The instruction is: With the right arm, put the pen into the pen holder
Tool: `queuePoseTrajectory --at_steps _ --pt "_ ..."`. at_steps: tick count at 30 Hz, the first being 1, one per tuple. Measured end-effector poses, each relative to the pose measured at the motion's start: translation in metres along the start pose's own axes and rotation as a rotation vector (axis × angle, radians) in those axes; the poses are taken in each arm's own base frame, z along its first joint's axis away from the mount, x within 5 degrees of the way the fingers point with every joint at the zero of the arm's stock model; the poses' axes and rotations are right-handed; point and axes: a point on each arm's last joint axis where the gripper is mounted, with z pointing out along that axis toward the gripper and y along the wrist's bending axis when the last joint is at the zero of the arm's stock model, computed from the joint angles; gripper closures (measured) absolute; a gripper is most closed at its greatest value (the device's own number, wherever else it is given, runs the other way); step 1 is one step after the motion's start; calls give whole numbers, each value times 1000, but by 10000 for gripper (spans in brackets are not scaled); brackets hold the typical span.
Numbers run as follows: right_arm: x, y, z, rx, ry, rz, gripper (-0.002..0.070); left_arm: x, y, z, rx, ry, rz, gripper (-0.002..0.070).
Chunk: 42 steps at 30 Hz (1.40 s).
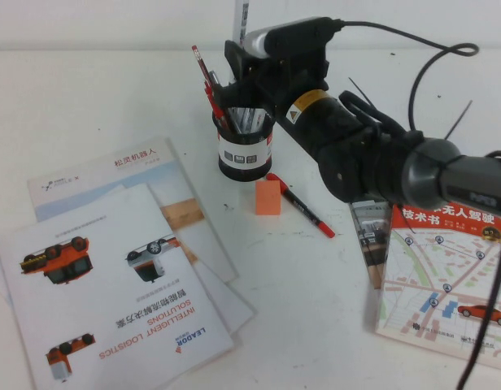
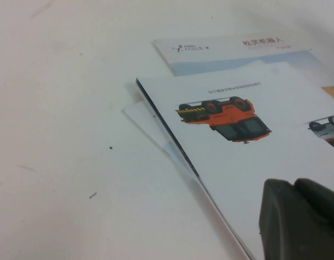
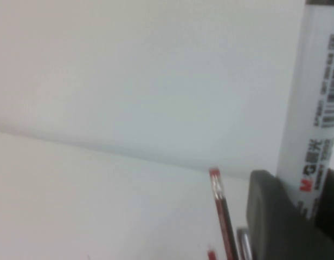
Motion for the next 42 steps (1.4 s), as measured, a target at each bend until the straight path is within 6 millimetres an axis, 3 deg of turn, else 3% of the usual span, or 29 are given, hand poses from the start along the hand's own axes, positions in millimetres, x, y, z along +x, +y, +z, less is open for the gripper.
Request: queuePoseTrajectory --at_steps 6,12,14,16,19,22,26,32,36,42 --pt "18 -11 10 22 99 -13 534 0 0 0 0 0 0 678" --pt "20 -24 10 48 117 -15 304 0 0 0 0 0 0 678" --pt "16 -26 8 55 137 -12 281 0 0 0 0 0 0 677" --pt "6 -25 5 63 175 -1 342 0 0 0 0 0 0 677" --pt "-22 -21 -9 73 233 26 559 0 0 0 0 0 0 677" --pt "-56 -16 -33 71 207 37 657 0 0 0 0 0 0 677" --pt "-89 -12 -86 69 53 50 687 0 0 0 0 0 0 678" --pt "-91 -3 -159 20 -10 -20 694 0 0 0 0 0 0 678" --pt "-90 0 -188 3 9 -46 695 0 0 0 0 0 0 677" --pt "-92 1 -214 2 10 -48 695 0 0 0 0 0 0 677"
